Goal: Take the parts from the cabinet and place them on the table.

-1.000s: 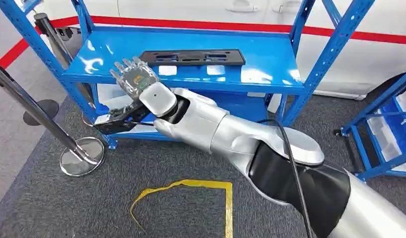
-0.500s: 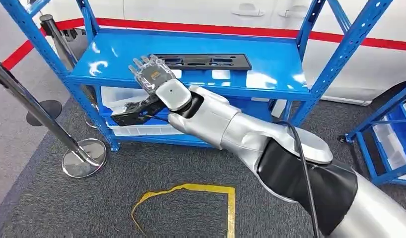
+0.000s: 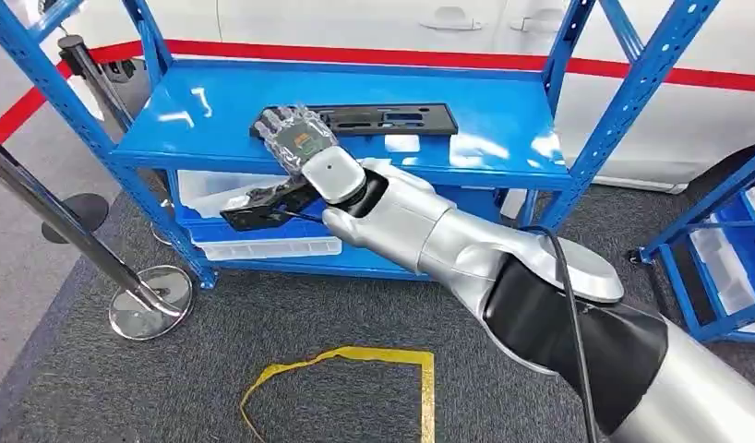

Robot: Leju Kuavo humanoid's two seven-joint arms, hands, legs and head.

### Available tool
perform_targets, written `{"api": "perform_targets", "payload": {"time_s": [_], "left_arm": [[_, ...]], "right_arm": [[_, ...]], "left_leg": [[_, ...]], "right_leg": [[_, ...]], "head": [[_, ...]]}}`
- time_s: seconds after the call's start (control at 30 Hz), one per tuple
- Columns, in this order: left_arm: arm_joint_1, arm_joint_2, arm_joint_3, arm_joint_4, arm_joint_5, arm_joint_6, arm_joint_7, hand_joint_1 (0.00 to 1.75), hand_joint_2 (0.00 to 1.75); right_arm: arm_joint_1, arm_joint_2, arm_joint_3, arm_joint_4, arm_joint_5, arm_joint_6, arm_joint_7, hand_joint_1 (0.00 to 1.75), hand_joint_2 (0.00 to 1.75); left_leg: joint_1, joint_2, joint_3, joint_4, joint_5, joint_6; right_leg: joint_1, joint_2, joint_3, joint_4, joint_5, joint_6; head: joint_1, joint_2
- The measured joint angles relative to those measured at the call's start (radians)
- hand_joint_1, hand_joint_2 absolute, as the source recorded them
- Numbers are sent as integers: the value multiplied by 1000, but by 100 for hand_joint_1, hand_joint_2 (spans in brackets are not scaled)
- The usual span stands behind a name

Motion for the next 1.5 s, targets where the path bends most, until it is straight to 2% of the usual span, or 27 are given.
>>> {"api": "perform_targets", "payload": {"time_s": [0.07, 0.1, 0.13, 0.2, 0.27, 0.3, 0.33, 0.4, 0.47, 0.53, 0.63, 0.73, 0.77, 0.8, 0.83, 0.9, 0.97, 1.03, 1.13, 1.23, 1.27, 1.3, 1.33, 1.4, 1.43, 1.47, 1.5], "left_arm": [[2, 2, 0, 0, 0, 1, -10, 0, 0], [3, 2, 0, 0, 0, 1, -12, 0, 0], [2, 2, 0, 0, 0, 1, -14, 0, 0], [1, 2, 0, 0, 0, 1, -15, 0, 0], [1, 2, 0, 0, 0, -1, -13, 0, 0], [2, 2, -1, 0, 0, -2, -12, 0, 0], [3, 2, -1, 0, 0, -3, -10, 0, 0], [3, 1, -1, 0, 0, -4, -8, 0, 0], [0, 1, -2, 0, 0, -5, -8, 0, 0], [0, 1, -3, 0, 0, -6, -7, 0, 0], [1, 0, -6, 0, 0, -7, -7, 0, 0], [0, 1, -6, 0, 0, -8, -7, 0, 0], [2, 1, -7, 0, 0, -8, -7, 0, 0], [3, 0, -8, 0, 0, -10, -7, 0, 0], [4, 0, -10, 0, 0, -10, -7, 0, 0], [3, 2, -13, 0, 0, -10, -8, 0, 0], [1, 2, -14, 0, 0, -11, -10, 0, 0], [0, 2, -14, 0, 0, -11, -10, 0, 0], [1, 2, -14, 0, -2, -13, -12, 0, 0], [0, 2, -14, 0, -1, -13, -13, 0, 0], [0, 2, -15, 0, -1, -13, -13, 0, 0], [1, 2, -15, 0, 0, -13, -13, 0, 0], [1, 2, -15, 0, 0, -13, -10, 0, 0], [2, 1, -17, 0, 2, -13, -7, 0, 0], [2, 1, -17, 0, 3, -12, -7, 0, 0], [0, 2, -18, 0, 4, -11, -7, 0, 0], [-1, 2, -18, 0, 6, -11, -5, 0, 0]], "right_arm": [[6, -3, -1, 0, 0, -2, 0, 0, 0], [8, -8, -2, 0, 0, -2, 2, 0, 0], [7, -10, -4, 0, 0, -4, 2, 0, 0], [13, -16, -5, 0, 0, -5, 2, 0, 0], [30, -19, -5, 0, -8, -3, 3, 0, 0], [37, -23, -6, 0, -17, 0, 4, 0, 0], [40, -25, -7, 0, -24, 4, 6, 0, 0], [40, -29, -14, 0, -35, 10, 8, 0, 0], [37, -32, -19, 0, -43, 12, 10, 0, 0], [42, -34, -24, 1, -66, 22, 16, 0, 0], [40, -43, -40, 3, -77, 19, 21, 0, 0], [45, -47, -42, 3, -79, 16, 21, 0, 0], [49, -49, -42, 3, -79, 16, 21, 0, 0], [54, -51, -42, 3, -79, 16, 21, 0, 0], [55, -53, -42, 4, -79, 16, 21, 0, 0], [54, -57, -48, 4, -78, 13, 21, 0, 0], [51, -60, -56, 4, -76, 10, 21, 0, 0], [54, -62, -57, 5, -76, 10, 21, 0, 0], [52, -67, -58, 4, -75, 8, 22, 0, 0], [56, -72, -58, 5, -75, 5, 22, 0, 0], [62, -74, -58, 5, -76, 5, 22, 0, 0], [66, -76, -58, 5, -78, 6, 22, 0, 0], [67, -77, -58, 5, -79, 8, 22, 0, 0], [65, -79, -59, 4, -87, 16, 22, 0, 0], [65, -82, -59, 5, -91, 20, 22, 0, 0], [64, -84, -59, 4, -95, 26, 21, 0, 175], [67, -84, -59, 3, -98, 27, 21, 0, 175]], "left_leg": [[0, -1, 2, -8, 1, 9], [12, 2, 14, -19, 5, 15], [11, 1, 21, -23, 3, 20], [10, 2, 26, -23, -1, 27], [9, 1, 30, -21, -7, 30], [10, 1, 33, -19, -11, 30], [10, -1, 37, -16, -17, 27], [12, -3, 49, -7, -33, 20], [6, -3, 43, 6, -44, 8], [9, -2, 45, -6, -43, -1], [12, 1, 36, 26, -69, -15], [12, 1, -86, 254, -151, -22], [12, 1, -119, 299, -153, -23], [12, 1, -130, 296, -130, -24], [12, 1, -118, 248, -84, -23], [12, 1, -45, 66, 27, -15], [1, 1, -12, 6, 17, -7], [-1, 2, -11, -2, 8, 2], [9, 3, 11, -20, 8, 19], [7, 3, 22, -18, -5, 31], [7, 3, 25, -16, -9, 32], [8, 1, 30, -14, -15, 32], [8, -1, 36, -11, -21, 31], [8, -4, 50, -2, -39, 24], [9, -4, 52, 0, -45, 20], [2, -6, 46, 10, -50, 12], [3, -5, 45, 4, -49, 8]], "right_leg": [[0, -1, 3, -2, -3, 10], [1, -4, -1, 5, -12, 16], [2, -7, -14, 45, -32, 21], [-3, -8, -93, 192, -93, 27], [-7, -9, -164, 302, -112, 32], [-10, -9, -167, 290, -89, 33], [-12, -10, -148, 239, -48, 32], [-14, -10, -68, 59, 54, 28], [-10, -8, -41, 6, 34, 21], [-4, -5, -42, 12, 30, 13], [-12, -5, -24, -7, 30, -3], [-10, -5, -13, -7, 20, -15], [-8, -5, -9, -6, 16, -15], [-7, -5, -5, -5, 12, -15], [-7, -3, 0, -3, 7, -15], [-6, -2, 15, 0, -7, -10], [-2, -1, 14, 1, -12, -2], [-3, -1, 12, -1, -13, 8], [-2, -7, 3, 30, -37, 26], [-6, -8, -116, 245, -113, 31], [-7, -9, -152, 294, -116, 32], [-8, -9, -165, 292, -93, 32], [-9, -10, -153, 248, -53, 31], [-9, -10, -80, 74, 54, 24], [-7, -9, -62, 37, 48, 19], [-5, -9, -46, 8, 37, 17], [-3, -6, -50, 14, 36, 12]], "head": [[0, 0], [0, 0], [4, 0], [3, 0], [4, 0], [5, 0], [5, 0], [5, 0], [3, 0], [4, 0], [2, 0], [-1, 0], [-1, 0], [-1, 0], [-1, 0], [-1, 0], [-2, 0], [-1, 0], [1, 0], [0, 0], [2, 0], [2, 0], [2, 0], [2, 0], [0, 0], [0, 0], [-3, 0]]}}
